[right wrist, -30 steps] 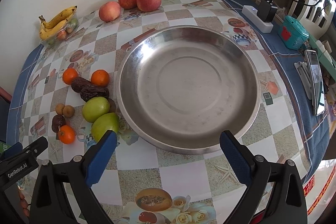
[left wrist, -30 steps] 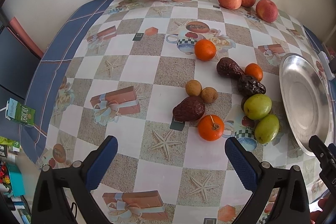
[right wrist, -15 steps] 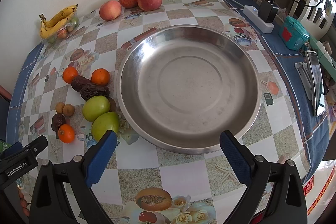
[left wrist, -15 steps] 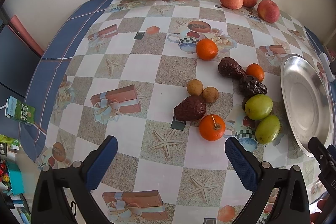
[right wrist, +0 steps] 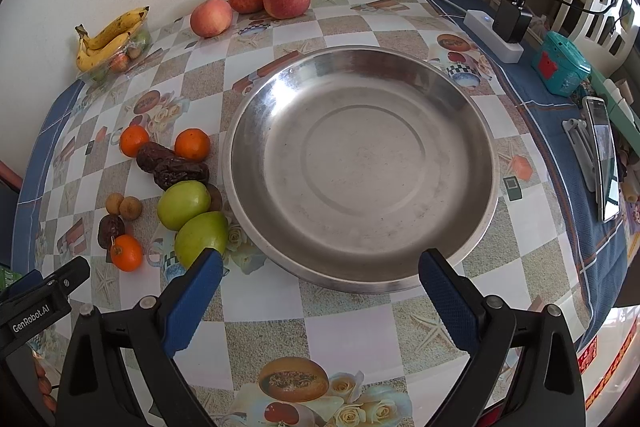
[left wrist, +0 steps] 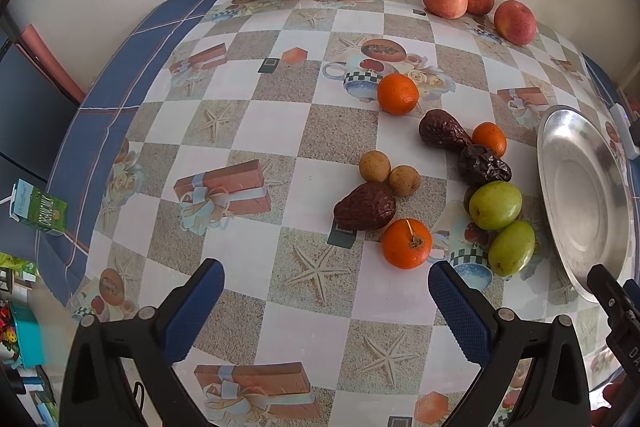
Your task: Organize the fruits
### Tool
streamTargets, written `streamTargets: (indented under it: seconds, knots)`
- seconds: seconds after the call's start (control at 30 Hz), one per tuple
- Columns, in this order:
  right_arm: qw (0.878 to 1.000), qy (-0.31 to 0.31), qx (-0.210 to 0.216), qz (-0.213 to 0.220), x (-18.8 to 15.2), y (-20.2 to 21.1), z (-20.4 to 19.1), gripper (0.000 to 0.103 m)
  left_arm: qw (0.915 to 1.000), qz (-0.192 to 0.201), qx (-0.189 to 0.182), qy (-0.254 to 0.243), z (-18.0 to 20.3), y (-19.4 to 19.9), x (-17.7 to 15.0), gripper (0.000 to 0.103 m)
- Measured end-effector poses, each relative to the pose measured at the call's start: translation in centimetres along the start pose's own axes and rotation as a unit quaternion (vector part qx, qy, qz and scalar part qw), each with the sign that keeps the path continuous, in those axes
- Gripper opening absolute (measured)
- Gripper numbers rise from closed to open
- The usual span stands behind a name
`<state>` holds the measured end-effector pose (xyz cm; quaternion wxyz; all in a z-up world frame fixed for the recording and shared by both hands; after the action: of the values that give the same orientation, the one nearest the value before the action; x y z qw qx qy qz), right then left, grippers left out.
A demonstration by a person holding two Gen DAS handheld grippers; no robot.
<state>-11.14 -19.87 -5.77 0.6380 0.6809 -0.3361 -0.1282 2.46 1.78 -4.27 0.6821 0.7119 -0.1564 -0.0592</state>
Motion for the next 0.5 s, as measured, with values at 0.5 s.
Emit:
streamTargets:
  seconds: [0.5]
  knots:
    - [1.0, 0.002, -0.001, -0.001, -0.08, -0.14, -0.17, 0.098, 0.9999, 0.008, -0.01, 0.01, -0.37, 0.12, 0.23, 0.103]
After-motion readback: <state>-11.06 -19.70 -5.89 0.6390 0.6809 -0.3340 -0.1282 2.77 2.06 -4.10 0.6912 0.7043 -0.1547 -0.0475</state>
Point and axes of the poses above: each gripper's, at about its wrist camera, not at the fingertips, and y roughly against the way its jaws point, z to its right, x to its top, the point moved 5 cm from there along -y, roughly the way its jaws point, and after that the axes turned 12 degrees about -z, right-handed, at the moved point
